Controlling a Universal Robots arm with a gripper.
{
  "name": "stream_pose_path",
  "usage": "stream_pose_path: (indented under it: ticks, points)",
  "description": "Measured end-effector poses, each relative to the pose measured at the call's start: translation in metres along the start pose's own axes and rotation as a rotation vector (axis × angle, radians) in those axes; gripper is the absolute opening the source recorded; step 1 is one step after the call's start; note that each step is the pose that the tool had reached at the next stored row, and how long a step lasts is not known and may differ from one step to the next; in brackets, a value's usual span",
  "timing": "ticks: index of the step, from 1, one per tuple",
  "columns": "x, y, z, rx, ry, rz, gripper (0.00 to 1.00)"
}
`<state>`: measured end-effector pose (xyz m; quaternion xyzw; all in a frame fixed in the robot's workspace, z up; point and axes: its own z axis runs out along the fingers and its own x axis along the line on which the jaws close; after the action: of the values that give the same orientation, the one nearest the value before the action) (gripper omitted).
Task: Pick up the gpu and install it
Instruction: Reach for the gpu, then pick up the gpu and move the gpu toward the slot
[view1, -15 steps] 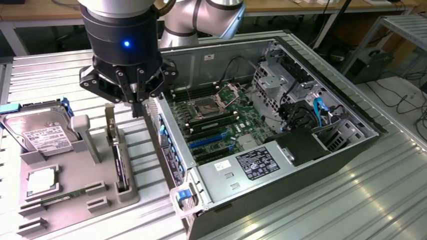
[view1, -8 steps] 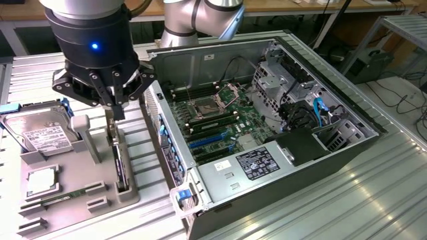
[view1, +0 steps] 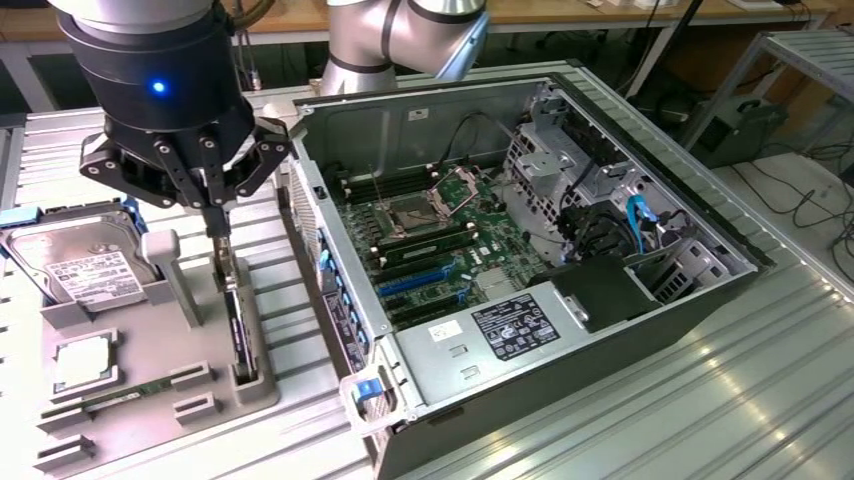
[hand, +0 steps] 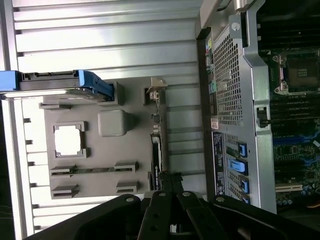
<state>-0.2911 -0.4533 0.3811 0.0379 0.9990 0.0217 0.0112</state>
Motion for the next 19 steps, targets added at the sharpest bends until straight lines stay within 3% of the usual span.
stream_pose_path:
  ticks: [17,19]
  points:
    - [0.0003,0.0004,0.0001,0.0000,0.0000,0.000,0.11]
    - [0.0003,0.0004,0.0001,0.0000,0.0001,0.000,0.24]
